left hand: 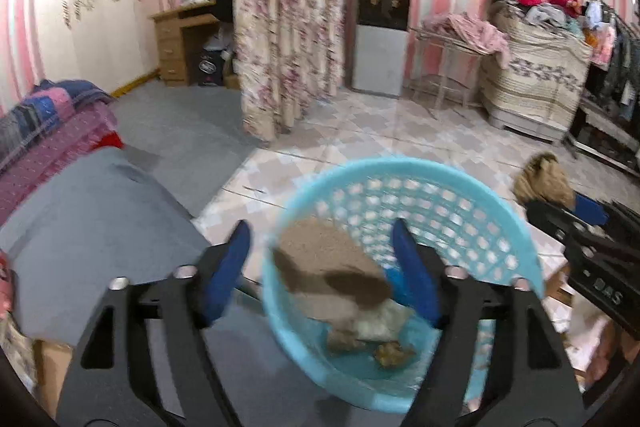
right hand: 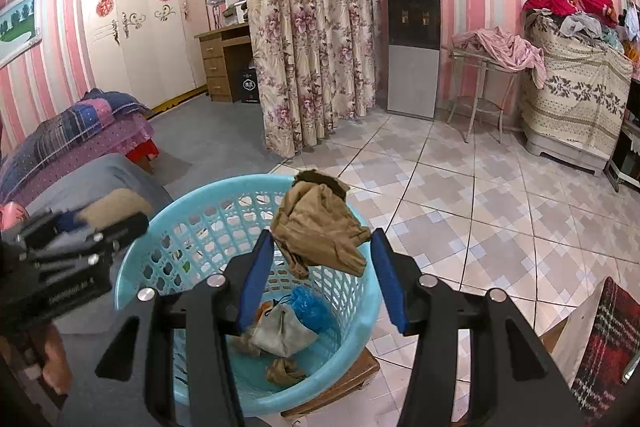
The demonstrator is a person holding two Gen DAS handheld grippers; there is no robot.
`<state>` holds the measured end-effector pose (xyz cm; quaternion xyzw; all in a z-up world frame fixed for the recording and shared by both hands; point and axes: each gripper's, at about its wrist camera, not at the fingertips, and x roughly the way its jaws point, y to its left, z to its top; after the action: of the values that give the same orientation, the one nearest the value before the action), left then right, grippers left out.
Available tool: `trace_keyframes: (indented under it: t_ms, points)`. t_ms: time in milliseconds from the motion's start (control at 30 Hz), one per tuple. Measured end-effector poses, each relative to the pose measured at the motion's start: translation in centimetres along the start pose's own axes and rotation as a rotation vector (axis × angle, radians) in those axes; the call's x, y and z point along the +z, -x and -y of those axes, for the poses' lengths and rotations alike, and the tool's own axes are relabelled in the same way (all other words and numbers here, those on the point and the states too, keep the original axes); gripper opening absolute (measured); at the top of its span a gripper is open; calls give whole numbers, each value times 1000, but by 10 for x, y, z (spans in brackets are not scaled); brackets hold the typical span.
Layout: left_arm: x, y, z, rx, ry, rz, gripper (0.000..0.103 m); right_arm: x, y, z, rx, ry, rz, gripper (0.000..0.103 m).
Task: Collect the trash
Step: 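Carry the tube and brown paper over the basket and release both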
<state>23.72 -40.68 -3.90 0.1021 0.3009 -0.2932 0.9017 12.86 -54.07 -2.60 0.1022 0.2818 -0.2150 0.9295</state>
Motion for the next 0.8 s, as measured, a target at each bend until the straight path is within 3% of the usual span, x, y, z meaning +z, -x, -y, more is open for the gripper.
trace_keyframes:
  t_ms: [233, 533, 567, 633, 800]
  points:
    - [7, 21, -43, 97, 80, 59, 95, -1, -8, -12, 21, 8, -21, 50]
    - [-2, 53, -75, 164, 119, 86, 97, -8, -31, -37, 60, 13, -74, 52]
    - [-5, 57, -77, 167, 125, 88, 97, -9, -31, -41, 56, 21, -70, 53]
    - [-9, 63, -82, 167, 140, 85, 97, -10, -31, -49, 37, 35, -57, 76]
    - [-20, 77, -90, 183, 158, 80, 97, -10, -29, -54, 45, 43, -51, 87]
